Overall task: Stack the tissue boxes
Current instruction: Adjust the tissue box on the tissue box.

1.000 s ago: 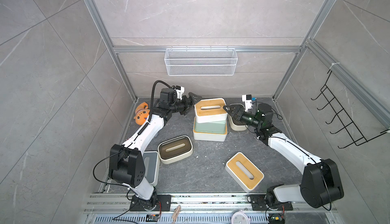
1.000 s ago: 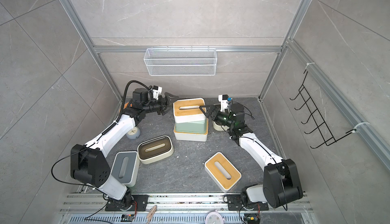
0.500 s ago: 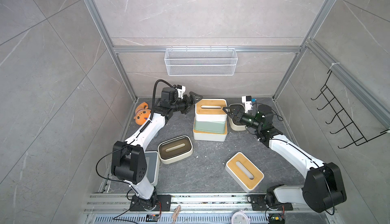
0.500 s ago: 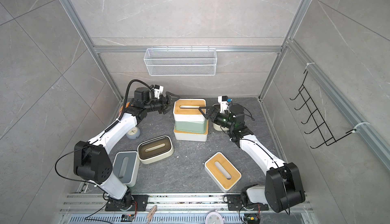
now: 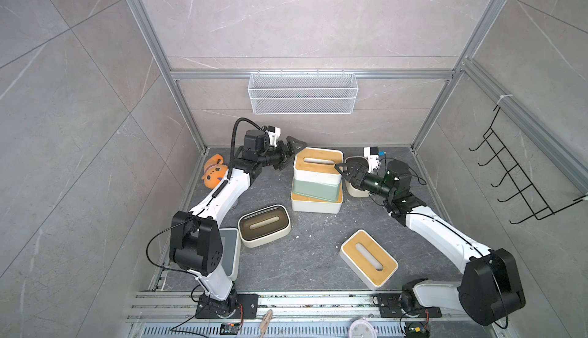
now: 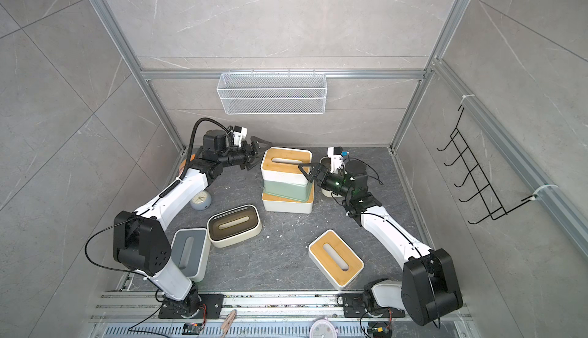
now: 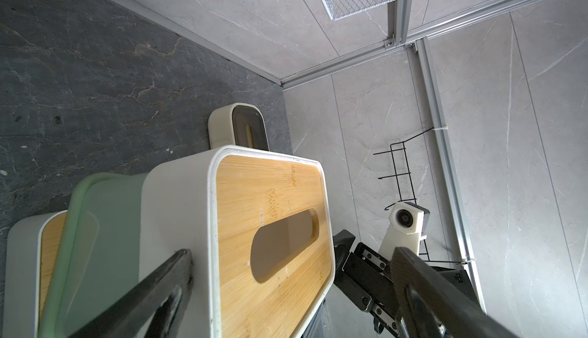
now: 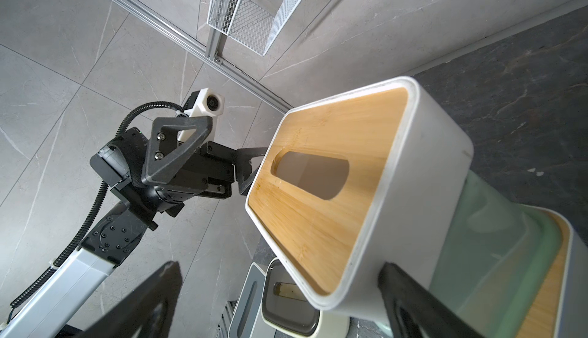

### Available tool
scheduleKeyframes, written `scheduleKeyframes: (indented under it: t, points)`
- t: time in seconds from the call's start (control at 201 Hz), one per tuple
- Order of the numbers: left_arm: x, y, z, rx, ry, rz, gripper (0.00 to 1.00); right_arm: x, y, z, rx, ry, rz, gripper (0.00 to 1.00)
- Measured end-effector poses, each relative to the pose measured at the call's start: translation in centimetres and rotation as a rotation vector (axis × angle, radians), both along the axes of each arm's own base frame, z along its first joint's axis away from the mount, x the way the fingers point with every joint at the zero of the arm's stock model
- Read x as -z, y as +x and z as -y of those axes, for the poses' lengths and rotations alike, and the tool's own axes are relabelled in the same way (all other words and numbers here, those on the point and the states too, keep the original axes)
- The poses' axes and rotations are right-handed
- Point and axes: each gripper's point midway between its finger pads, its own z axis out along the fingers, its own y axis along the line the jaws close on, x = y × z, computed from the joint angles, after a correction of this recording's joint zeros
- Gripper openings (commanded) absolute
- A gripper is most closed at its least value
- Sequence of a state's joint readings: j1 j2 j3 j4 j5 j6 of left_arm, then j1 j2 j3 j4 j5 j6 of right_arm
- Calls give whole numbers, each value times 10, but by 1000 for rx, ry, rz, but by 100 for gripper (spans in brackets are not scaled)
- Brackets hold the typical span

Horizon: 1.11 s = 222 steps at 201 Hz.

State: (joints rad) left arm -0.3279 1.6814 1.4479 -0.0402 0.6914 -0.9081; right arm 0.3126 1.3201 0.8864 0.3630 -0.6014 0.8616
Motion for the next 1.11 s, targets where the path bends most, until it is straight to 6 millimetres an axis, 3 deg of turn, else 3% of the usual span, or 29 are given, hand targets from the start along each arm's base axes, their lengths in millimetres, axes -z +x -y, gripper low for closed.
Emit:
scheduleKeyframes:
  t: [1.107]
  points:
    - [-10,-4,13,14,29,34,100,2,-8,3,31,-16,-13,100]
